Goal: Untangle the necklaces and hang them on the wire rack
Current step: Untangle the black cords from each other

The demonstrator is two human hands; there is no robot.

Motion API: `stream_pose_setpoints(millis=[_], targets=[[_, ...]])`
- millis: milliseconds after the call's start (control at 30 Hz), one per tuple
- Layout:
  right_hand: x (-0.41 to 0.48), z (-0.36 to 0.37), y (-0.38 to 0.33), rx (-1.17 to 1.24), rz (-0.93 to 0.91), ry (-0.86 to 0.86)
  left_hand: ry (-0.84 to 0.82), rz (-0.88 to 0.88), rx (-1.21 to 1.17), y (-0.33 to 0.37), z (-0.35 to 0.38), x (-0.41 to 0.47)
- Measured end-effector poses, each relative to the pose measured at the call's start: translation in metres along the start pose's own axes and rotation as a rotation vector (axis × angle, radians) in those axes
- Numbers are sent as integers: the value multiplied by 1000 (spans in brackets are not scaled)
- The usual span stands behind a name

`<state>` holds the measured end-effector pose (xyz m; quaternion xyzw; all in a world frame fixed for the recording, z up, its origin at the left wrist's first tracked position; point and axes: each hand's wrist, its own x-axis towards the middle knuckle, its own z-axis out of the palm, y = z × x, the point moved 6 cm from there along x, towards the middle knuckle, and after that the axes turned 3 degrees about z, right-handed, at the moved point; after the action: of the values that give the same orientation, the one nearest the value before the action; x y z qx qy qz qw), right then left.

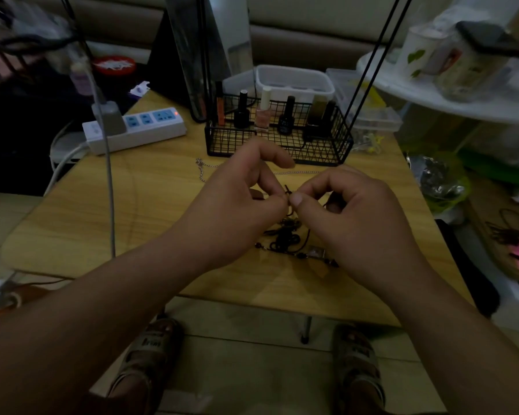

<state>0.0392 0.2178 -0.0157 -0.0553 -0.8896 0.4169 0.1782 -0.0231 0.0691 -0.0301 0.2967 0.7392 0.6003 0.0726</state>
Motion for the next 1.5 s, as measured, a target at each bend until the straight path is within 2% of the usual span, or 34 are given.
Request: stream_pose_setpoints(millis=[100, 267, 400, 533, 633, 900, 967, 1067, 1133, 1233, 1500], targets=[[1, 2, 1, -38, -2, -2, -4, 4, 6, 0, 0, 0], [1, -2, 0, 87, 27, -12, 14, -26, -20, 0, -3, -1], [-1, 1, -3, 134, 9, 3, 17, -109, -86, -5, -1, 0], [-1, 4, 0, 223, 83, -28, 15, -192, -153, -10, 2, 0], [-1, 3, 6, 230, 159, -67, 21, -208, -140, -11, -1, -1], [0, 5, -1, 99, 84, -72, 19, -180, -34, -11, -4, -2], [1, 5, 2, 211, 132, -77, 34, -195, -69, -11, -3, -1], [1, 11, 9, 566, 300, -119, 60, -261, -213, -13, -3, 0], [1, 17, 15, 768, 437, -124, 31, -289, -305, -13, 0, 1], [-2, 24, 18, 933, 570, -196, -17, -319, -415, -12, 3, 0], [2, 22, 12, 1342, 541, -336, -66, -351, -467, -13, 9, -1]])
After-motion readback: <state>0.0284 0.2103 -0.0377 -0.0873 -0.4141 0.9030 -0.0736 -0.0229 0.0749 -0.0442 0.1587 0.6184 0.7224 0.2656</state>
